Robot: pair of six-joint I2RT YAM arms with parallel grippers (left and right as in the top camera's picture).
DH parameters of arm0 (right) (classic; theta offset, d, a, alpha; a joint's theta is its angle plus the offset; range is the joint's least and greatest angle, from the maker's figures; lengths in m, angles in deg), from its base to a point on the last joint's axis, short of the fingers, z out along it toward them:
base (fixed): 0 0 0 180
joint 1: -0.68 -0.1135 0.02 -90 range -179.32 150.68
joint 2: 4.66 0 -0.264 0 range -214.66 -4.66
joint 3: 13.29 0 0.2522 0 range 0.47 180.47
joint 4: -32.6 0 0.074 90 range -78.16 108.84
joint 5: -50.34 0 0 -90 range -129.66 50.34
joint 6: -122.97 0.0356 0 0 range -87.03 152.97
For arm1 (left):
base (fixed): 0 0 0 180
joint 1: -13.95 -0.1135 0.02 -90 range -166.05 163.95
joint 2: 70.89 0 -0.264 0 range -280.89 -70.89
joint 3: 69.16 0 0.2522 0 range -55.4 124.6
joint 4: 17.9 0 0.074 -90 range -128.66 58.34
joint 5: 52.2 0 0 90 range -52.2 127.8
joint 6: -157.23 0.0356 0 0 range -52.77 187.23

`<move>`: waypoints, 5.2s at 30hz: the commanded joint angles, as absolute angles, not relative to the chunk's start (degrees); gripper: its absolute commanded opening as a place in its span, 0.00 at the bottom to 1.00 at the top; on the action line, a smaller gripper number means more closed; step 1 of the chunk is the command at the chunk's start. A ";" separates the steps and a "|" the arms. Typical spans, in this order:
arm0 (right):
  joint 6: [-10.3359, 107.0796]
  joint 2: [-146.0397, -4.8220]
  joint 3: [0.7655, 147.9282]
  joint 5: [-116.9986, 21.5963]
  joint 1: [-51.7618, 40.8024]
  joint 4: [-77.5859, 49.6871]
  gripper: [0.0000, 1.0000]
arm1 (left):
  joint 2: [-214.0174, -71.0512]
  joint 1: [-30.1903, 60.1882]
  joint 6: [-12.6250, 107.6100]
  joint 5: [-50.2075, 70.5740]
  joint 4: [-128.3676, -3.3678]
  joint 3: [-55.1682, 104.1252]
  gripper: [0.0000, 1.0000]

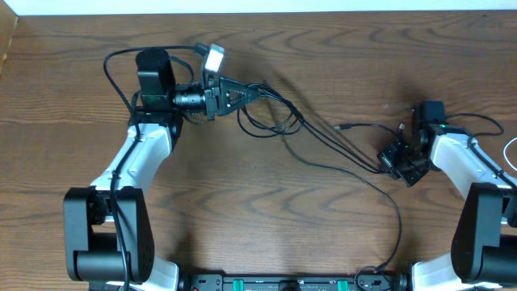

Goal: Untangle cables

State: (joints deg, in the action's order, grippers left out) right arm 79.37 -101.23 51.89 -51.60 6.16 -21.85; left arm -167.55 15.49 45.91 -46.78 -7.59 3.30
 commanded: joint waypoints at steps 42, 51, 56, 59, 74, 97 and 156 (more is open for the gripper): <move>18.25 -101.08 51.36 -123.01 6.68 10.87 0.91 | -167.09 25.35 53.38 -49.60 -11.45 4.06 0.08; 18.17 -101.08 51.36 -112.85 -3.65 13.93 0.68 | -167.07 25.94 39.35 -49.57 -11.39 4.06 0.08; 26.21 -101.08 51.36 -98.53 -9.80 18.28 0.68 | -167.07 25.94 38.35 -49.60 -11.41 4.06 0.08; 29.36 -101.08 51.36 -93.26 -12.97 21.32 0.67 | -167.07 26.31 38.37 -49.60 -11.41 4.06 0.08; 30.69 -100.93 51.36 -83.43 -12.94 -5.13 0.01 | -167.07 19.42 37.65 -23.24 -12.35 4.06 0.08; 38.62 -90.89 51.36 -104.56 17.63 1.23 0.01 | -167.11 18.33 31.50 20.04 -52.04 4.06 0.08; 17.88 -119.42 51.39 -56.74 -33.58 45.12 0.50 | -173.80 27.75 40.40 20.50 -45.95 4.06 0.08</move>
